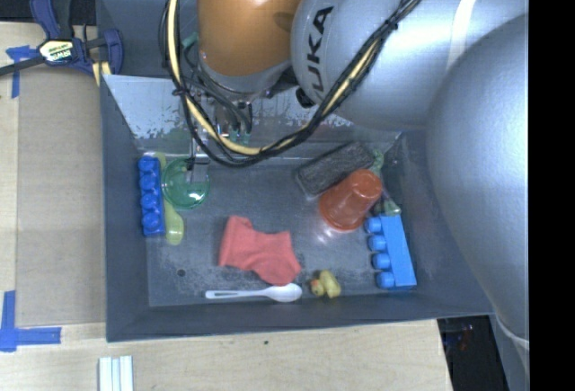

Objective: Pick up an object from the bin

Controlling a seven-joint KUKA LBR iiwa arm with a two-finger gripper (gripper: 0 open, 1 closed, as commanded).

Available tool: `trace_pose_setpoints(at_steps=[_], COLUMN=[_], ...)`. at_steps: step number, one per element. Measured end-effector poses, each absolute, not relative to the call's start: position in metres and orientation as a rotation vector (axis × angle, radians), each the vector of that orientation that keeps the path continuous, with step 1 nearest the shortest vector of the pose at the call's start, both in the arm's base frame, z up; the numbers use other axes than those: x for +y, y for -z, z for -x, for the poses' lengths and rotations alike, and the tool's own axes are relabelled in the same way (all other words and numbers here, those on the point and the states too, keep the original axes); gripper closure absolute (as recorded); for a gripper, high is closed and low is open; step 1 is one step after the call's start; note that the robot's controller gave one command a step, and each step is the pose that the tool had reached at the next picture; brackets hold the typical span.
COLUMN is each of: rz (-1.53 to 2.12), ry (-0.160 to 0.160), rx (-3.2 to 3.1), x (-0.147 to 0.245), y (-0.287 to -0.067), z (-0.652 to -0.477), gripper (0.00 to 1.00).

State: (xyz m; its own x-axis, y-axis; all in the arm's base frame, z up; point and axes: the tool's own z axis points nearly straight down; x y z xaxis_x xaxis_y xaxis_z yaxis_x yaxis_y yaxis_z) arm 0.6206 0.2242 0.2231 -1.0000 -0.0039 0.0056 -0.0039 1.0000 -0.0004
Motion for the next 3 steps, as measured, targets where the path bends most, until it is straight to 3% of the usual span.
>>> trace_pose_setpoints(at_steps=[1, 2, 3], rz=[-0.001, -0.028, -0.028], ry=[0.002, 0.005, 0.009], rx=[-3.144, -3.148, -3.155], x=[0.223, 0.176, 0.156], y=[-0.229, -0.183, -0.168], z=[-0.622, -0.562, -0.537], gripper=[0.00, 0.00, 1.00])
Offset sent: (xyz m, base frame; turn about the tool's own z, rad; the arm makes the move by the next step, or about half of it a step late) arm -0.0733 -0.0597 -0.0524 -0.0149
